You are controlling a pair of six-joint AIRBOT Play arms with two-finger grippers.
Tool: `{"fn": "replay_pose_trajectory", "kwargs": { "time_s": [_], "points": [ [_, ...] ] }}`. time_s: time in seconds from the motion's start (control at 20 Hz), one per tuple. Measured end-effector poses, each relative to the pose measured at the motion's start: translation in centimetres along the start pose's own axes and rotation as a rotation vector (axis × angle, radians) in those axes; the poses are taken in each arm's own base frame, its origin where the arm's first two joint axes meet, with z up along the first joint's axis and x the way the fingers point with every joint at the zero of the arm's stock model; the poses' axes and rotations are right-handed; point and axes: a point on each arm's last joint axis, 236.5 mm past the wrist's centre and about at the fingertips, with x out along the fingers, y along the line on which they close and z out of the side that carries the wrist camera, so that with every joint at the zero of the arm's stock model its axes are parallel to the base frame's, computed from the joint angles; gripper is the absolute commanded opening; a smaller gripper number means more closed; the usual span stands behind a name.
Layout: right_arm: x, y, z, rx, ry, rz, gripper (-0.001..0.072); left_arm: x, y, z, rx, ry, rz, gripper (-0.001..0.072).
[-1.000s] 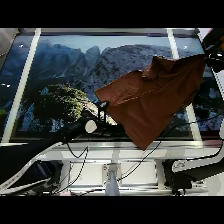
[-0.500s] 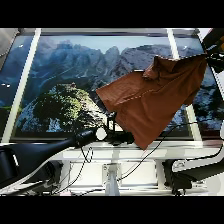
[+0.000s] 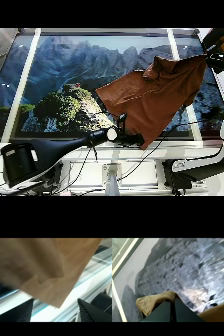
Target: Fold the clothes and pants, and hang the long-sleeved shirts on hangers.
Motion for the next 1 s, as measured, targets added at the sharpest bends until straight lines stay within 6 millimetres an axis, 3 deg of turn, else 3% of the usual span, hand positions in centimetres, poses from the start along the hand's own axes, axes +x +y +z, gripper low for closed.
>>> {"fn": "replay_pose_trajectory", "kwargs": {
  "time_s": [0.15, 0.25, 0.3, 0.35, 0.4, 0.5, 0.8, 0.9, 1.0],
  "points": [
    [0.0, -0.1, 0.0, 0.0, 0.002, -0.001, 0.0012, 1.3, -0.7, 0.7, 0.003, -0.003, -0.006, 0.0624],
    [-0.1, 0.0, 0.1, -0.003, -0.001, -0.002, 0.0012, 1.9, -0.8, 1.0, 0.01, -0.004, -0.002, 0.0349],
    [-0.2, 0.0, 0.1, -0.006, -0.002, -0.003, 0.0012, 2.2, -0.6, 1.1, 0.019, -0.005, 0.004, 0.0282],
    [-0.3, 0.0, 0.2, -0.01, -0.005, -0.005, 0.0012, 2.3, -0.6, 1.2, 0.024, -0.006, 0.005, 0.028],
    [-0.4, 0.0, 0.3, -0.012, -0.007, -0.005, 0.0012, 2.4, -0.7, 1.3, 0.028, -0.007, 0.004, 0.0226],
    [-0.5, 0.1, 0.4, -0.016, -0.01, -0.005, 0.0012, 2.5, -0.7, 1.4, 0.04, -0.009, 0.005, 0.0018],
    [-2.3, 1.1, 1.3, -0.108, -0.034, 0.007, 0.0012, 1.8, -1.7, 1.9, 0.123, -0.02, -0.016, 0.0015],
    [-3.7, 1.9, 1.8, -0.186, -0.047, 0.012, 0.0012, 0.3, -3.1, 3.0, 0.182, -0.052, -0.046, 0.0015],
    [-5.3, 2.5, 2.1, -0.291, -0.047, 0.009, 0.0012, -2.6, -5.3, 5.0, 0.271, -0.114, -0.093, 0.0014]
  ]
}}
